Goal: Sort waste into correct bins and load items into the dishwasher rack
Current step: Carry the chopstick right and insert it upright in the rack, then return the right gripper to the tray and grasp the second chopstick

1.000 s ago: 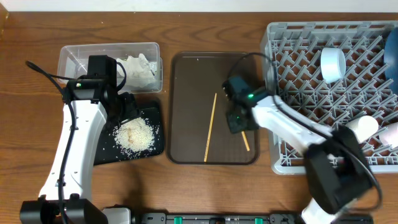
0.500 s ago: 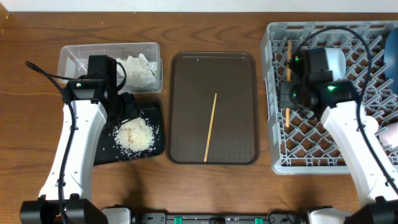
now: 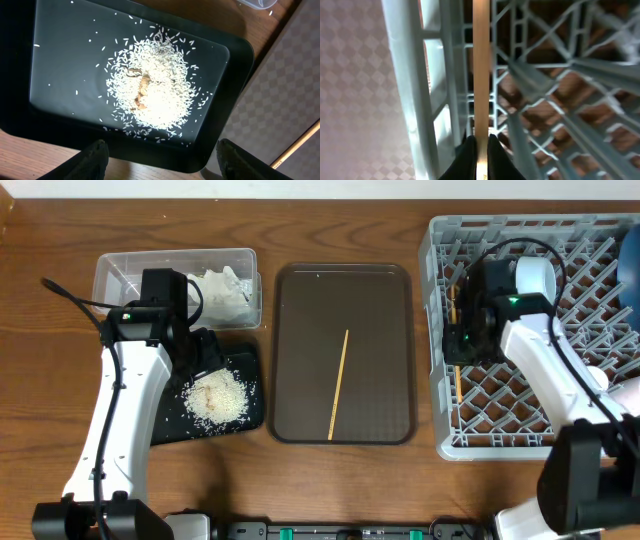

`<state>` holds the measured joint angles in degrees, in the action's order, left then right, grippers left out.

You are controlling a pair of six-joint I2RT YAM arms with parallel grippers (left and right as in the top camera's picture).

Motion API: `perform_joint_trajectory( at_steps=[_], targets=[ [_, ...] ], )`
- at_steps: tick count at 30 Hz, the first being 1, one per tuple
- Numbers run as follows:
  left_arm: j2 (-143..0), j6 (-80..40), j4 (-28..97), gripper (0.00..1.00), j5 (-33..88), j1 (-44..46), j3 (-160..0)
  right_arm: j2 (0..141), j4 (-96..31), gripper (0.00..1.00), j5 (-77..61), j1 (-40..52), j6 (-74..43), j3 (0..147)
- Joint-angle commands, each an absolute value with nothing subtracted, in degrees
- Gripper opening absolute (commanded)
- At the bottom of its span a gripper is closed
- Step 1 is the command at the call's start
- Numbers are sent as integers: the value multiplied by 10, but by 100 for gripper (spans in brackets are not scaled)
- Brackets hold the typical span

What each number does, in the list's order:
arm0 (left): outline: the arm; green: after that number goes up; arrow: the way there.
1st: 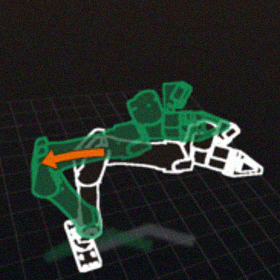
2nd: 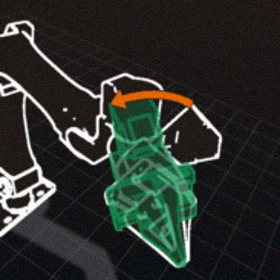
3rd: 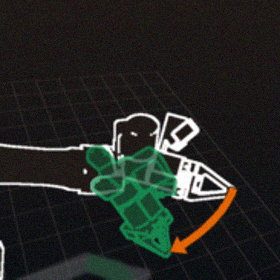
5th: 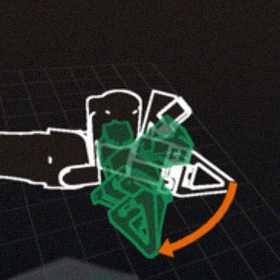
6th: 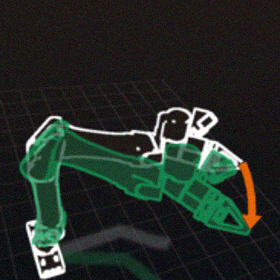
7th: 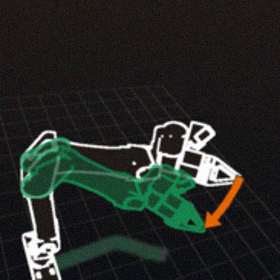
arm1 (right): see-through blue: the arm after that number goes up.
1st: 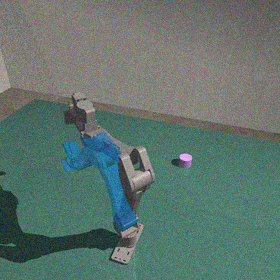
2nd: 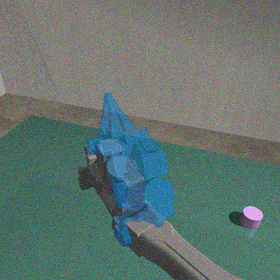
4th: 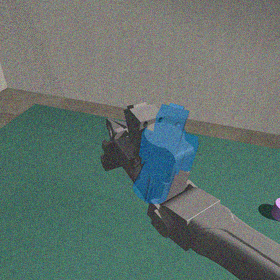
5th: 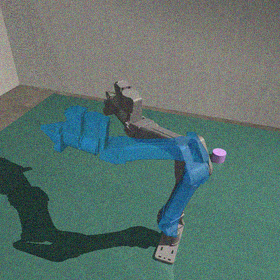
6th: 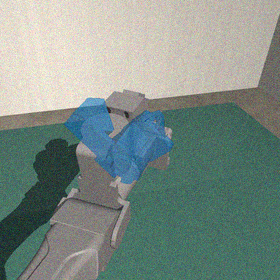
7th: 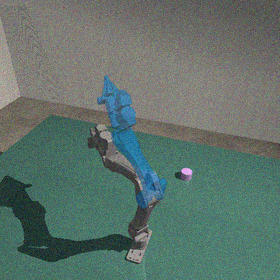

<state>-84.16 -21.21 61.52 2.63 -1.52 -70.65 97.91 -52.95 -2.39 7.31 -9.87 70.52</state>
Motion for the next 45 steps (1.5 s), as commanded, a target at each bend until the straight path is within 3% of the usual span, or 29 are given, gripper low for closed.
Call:
perform_joint_trajectory(
  at_steps=[1, 5, 9, 20, 27, 35, 45],
  targets=[
    [-835, -218, 617, 72, 23, -18, -703, 975, -530, 11, -46, 76, -90, 704],
    [-835, -218, 617, 72, 23, -18, -703, 947, -529, 28, -46, 76, -68, 706],
    [-835, -218, 617, 72, 23, -18, -703, 899, -521, 35, -46, 76, -50, 706],
    [-835, -218, 616, 72, 23, -18, -703, 831, -418, 35, -123, 125, -59, 706],
    [-835, -218, 616, 72, 23, -18, -703, 903, -413, 41, -122, 229, -99, 706],
    [-835, -218, 617, 72, 23, -18, -703, 1015, -385, 42, -69, 341, -183, 706],
    [-835, -218, 617, 72, 23, -18, -703, 1122, -353, 41, -4, 411, -268, 706]
  ],
)
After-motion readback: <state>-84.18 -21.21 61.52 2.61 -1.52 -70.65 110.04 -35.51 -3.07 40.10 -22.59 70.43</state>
